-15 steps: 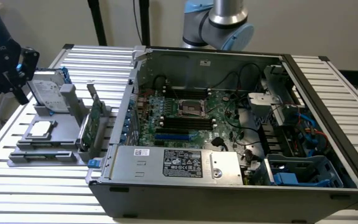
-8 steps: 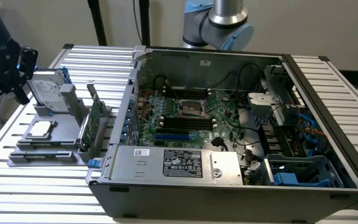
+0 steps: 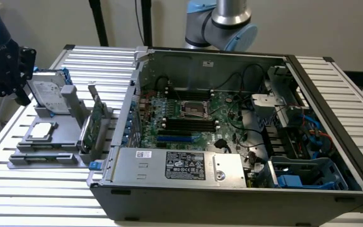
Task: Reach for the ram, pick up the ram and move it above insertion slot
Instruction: 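Pick up the ram and move it above insertion slot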
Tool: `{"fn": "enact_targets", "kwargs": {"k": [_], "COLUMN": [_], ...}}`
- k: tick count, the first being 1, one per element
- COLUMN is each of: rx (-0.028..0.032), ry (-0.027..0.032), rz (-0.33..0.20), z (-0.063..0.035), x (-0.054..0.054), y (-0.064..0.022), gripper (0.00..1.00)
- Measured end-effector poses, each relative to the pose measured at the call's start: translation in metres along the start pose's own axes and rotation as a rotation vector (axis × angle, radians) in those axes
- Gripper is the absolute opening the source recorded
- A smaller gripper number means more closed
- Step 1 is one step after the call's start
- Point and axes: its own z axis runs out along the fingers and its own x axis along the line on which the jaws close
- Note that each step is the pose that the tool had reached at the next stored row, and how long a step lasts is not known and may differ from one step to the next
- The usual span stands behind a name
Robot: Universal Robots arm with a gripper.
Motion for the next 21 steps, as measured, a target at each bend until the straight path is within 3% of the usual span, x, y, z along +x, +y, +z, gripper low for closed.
{"fn": "enact_targets", "kwargs": {"k": [21], "rx": [0.0089], "ry": [-0.0077], "rz": [-0.380], "z": [0.0010], "x": [0.0001], "y": [0.0003], "gripper": [0.11]}}
